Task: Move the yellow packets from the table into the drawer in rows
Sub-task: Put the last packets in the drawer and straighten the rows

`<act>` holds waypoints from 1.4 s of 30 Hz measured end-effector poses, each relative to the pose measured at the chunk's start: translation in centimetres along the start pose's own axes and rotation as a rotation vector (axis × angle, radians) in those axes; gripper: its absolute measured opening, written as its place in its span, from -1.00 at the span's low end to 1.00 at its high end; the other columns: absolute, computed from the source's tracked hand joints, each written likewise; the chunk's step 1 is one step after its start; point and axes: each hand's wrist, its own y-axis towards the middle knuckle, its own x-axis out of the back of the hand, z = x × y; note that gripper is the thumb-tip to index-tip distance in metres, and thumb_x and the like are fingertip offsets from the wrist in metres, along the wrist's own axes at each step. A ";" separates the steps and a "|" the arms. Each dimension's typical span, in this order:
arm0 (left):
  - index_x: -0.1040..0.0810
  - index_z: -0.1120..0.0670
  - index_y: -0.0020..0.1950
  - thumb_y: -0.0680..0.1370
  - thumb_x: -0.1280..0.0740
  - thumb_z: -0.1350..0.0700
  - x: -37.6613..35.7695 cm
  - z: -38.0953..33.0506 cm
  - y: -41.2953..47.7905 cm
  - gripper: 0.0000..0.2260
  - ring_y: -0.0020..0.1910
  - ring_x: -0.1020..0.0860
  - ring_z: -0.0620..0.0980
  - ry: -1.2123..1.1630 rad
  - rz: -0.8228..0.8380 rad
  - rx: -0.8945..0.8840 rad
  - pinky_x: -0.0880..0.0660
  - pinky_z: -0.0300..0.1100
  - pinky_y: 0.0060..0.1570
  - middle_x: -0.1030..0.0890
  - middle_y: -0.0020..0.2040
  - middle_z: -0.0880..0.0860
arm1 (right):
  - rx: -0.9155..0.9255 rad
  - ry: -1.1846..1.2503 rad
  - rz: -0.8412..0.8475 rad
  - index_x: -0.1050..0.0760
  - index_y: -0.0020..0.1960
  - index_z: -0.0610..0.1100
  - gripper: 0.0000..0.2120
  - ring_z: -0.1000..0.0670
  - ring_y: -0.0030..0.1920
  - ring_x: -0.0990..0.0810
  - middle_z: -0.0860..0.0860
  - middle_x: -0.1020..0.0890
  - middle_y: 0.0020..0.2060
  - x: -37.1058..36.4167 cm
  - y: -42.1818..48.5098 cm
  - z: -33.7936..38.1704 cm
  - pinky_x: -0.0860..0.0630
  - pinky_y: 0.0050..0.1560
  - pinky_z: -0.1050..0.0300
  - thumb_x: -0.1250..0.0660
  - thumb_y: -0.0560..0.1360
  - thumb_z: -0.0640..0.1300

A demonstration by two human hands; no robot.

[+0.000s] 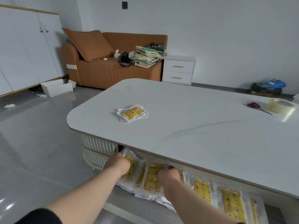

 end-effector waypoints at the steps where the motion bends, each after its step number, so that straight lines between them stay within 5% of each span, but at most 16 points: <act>1: -0.35 0.20 0.40 0.54 -0.15 0.31 -0.5 0.1 0.3 -0.59 -0.21 -0.50 -0.01 0.054 -0.021 -0.042 -0.40 -0.22 -0.38 -0.54 0.21 0.15 | 0.103 -0.175 0.033 -0.35 0.40 -0.19 -0.56 -0.11 0.07 -0.49 -0.08 -0.53 0.18 0.4 -0.5 -0.1 -0.31 -0.04 0.15 -0.11 0.56 -0.42; 3: -0.44 0.18 0.31 0.53 -0.16 0.31 -1.0 0.0 0.6 -0.65 -0.19 -0.52 0.02 0.148 -0.050 -0.092 -0.41 -0.21 -0.38 -0.56 -0.03 0.08 | 0.063 -0.153 -0.001 -0.35 0.39 -0.20 -0.58 -0.11 0.08 -0.46 -0.09 -0.52 0.05 0.2 0.1 0.1 -0.28 -0.03 0.15 -0.08 0.57 -0.42; 6: -0.53 0.19 0.15 0.51 -0.21 0.32 -1.5 0.0 0.4 -0.74 -0.20 -0.55 0.04 0.236 -0.062 -0.150 -0.43 -0.20 -0.38 -0.53 -0.22 0.04 | -0.031 0.118 -0.004 -0.38 0.22 -0.18 -0.71 0.00 -0.20 -0.39 -0.03 -0.41 -0.19 -0.5 1.9 -0.1 -0.33 -0.18 0.24 -0.04 0.57 -0.35; 10: -0.53 0.12 0.19 0.49 -0.24 0.30 -1.8 0.0 0.6 -0.71 -0.07 -0.60 0.05 0.469 -0.106 -0.267 -0.47 -0.16 -0.25 -0.62 -0.02 0.06 | -0.001 0.115 -0.076 -0.35 -0.19 -0.10 -0.86 0.05 -0.36 -0.43 -0.01 -0.46 -0.30 -0.2 1.4 0.1 -0.31 -0.48 0.26 -0.18 0.48 -0.30; 14: -0.51 0.08 0.16 0.47 -0.27 0.30 -1.5 -0.1 1.0 -0.71 -0.03 -0.59 0.04 0.649 -0.170 -0.377 -0.48 -0.17 -0.21 -0.61 0.00 0.04 | 0.078 0.012 -0.105 -0.33 -0.27 -0.10 -0.84 0.03 -0.38 -0.44 -0.02 -0.47 -0.35 0.1 1.3 0.4 -0.31 -0.50 0.27 -0.21 0.42 -0.30; 17: -0.50 0.07 0.24 0.48 -0.28 0.26 -1.0 0.2 1.3 -0.67 0.14 -0.53 0.07 0.742 -0.208 -0.522 -0.51 -0.12 0.02 -0.56 0.15 0.07 | 0.149 -0.172 -0.114 -0.33 -0.30 -0.10 -0.85 0.02 -0.41 -0.42 0.00 -0.44 -0.39 0.1 1.0 0.5 -0.29 -0.50 0.27 -0.21 0.41 -0.27; 22: -0.46 0.07 0.28 0.56 -0.24 0.08 1.1 1.9 2.6 -0.71 0.33 -0.40 0.12 0.788 0.012 -0.765 -0.35 -0.03 0.34 -0.45 0.30 0.08 | 0.276 -0.458 -0.157 -0.43 -0.19 -0.10 -0.92 -0.06 -0.22 -0.50 -0.02 -0.51 -0.26 1.0 0.6 0.2 -0.43 -0.29 0.18 -0.23 0.44 -0.11; 27: -0.47 -0.01 0.27 0.48 -0.22 -0.19 2.4 3.7 3.1 -0.57 0.24 -0.37 -0.01 0.920 0.124 -1.001 -0.34 0.02 0.35 -0.47 0.20 -0.04 | 0.583 -0.601 -0.189 -0.47 0.15 -0.09 -0.66 -0.07 -0.04 -0.56 -0.04 -0.61 0.00 2.3 0.5 -1.3 -0.57 -0.05 0.07 -0.13 0.56 0.12; 31: -0.39 0.00 0.39 0.36 -0.31 -0.33 1.2 4.4 3.2 -0.31 0.43 -0.30 0.00 1.044 0.153 -1.102 0.03 0.01 0.53 -0.41 0.41 -0.03 | 0.849 -0.939 -0.001 -0.23 0.47 0.09 -0.39 -0.11 0.45 -0.20 0.01 -0.20 0.49 2.4 0.3 -3.2 -0.16 0.47 -0.08 -0.18 0.50 0.30; 34: -0.39 -0.01 0.38 0.38 -0.32 -0.29 0.8 4.3 3.4 -0.35 0.39 -0.39 -0.01 1.020 0.082 -1.150 0.23 -0.02 0.47 -0.47 0.35 -0.04 | 0.864 -1.019 0.024 -0.14 0.51 0.12 -0.31 -0.12 0.51 -0.07 -0.01 -0.10 0.53 1.7 0.6 -3.5 0.04 0.52 -0.11 -0.20 0.46 0.34; 42: -0.39 -0.02 0.36 0.39 -0.34 -0.23 0.3 4.6 4.1 -0.41 0.33 -0.43 0.00 0.976 0.073 -1.076 0.09 0.04 0.51 -0.49 0.28 -0.06 | 0.828 -1.045 -0.022 -0.15 0.49 0.07 -0.36 -0.17 0.47 -0.14 -0.08 -0.18 0.49 0.5 1.3 -3.2 -0.04 0.50 -0.13 -0.18 0.51 0.29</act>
